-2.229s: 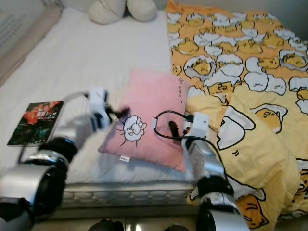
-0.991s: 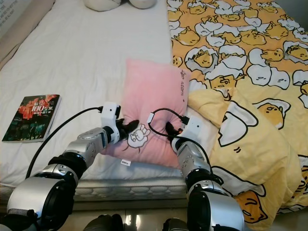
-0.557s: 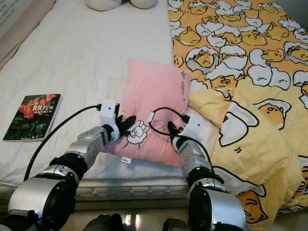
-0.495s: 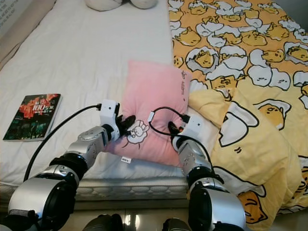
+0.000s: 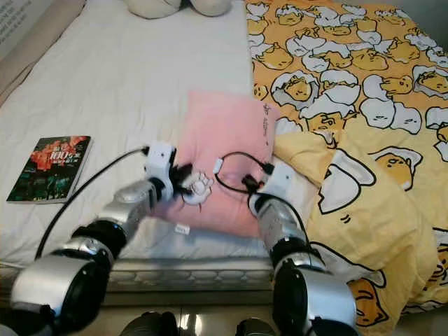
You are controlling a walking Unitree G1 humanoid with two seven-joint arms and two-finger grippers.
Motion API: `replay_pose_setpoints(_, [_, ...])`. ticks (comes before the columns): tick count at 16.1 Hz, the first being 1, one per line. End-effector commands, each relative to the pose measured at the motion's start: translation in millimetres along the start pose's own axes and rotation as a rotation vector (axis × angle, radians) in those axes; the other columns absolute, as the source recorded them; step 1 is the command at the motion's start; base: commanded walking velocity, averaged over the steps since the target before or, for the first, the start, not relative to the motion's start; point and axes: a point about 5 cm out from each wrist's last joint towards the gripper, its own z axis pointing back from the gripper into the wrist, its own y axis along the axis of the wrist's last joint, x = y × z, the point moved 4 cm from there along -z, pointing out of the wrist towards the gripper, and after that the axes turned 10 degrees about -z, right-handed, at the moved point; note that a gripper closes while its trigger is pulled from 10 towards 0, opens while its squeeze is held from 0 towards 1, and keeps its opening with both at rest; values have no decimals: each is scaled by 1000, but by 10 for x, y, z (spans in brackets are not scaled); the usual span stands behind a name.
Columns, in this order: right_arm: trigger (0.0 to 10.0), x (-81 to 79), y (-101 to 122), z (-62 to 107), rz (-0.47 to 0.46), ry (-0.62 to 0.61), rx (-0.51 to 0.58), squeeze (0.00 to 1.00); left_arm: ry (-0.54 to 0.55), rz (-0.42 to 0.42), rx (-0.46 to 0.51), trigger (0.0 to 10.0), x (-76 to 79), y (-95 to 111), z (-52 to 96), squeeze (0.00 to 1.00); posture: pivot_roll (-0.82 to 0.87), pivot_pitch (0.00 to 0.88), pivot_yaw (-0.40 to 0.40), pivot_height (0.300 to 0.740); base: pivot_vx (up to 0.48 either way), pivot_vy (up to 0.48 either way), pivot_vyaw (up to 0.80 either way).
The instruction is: Clean up the room
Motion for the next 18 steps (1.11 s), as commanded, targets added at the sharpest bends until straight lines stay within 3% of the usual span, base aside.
replay_pose_setpoints(1, [0,-205,168,-45,34,61,49,0,21,-53,109,0,-108,347,-21,0,-11,0,19,740,0,0,0])
replay_pose_setpoints(3, [0,-425,514,-67,73,120,156,0,33,-65,229,0,-218,724,-6,0,-12,0,27,740,0,0,0])
replay_pose_setpoints(4, [0,-489,614,-66,77,137,187,0,41,-79,252,0,-253,809,3,0,-13,0,32,740,0,0,0])
replay_pose_setpoints(6, [0,-753,1020,-3,118,218,330,0,98,-132,333,0,-453,1125,82,0,-16,0,39,740,0,0,0])
replay_pose_setpoints(9, [0,-829,1201,69,212,232,407,0,114,-179,370,0,-541,1227,152,0,-20,0,43,740,0,0,0])
replay_pose_setpoints(10, [0,-775,1215,71,243,197,412,0,119,-204,377,3255,-544,1230,167,0,-20,0,42,740,0,0,0])
replay_pose_setpoints(11, [10000,-727,1201,73,266,176,413,0,125,-200,370,10000,-550,1212,167,0,-21,0,42,740,0,341,0])
replay_pose_setpoints(15, [10000,-563,1021,144,373,150,426,0,207,-204,391,10000,-614,1201,203,0,-29,0,33,740,0,480,0])
replay_pose_setpoints(18, [10000,-513,996,155,378,134,423,0,228,-169,380,10000,-583,1108,190,0,-31,0,38,740,0,480,0])
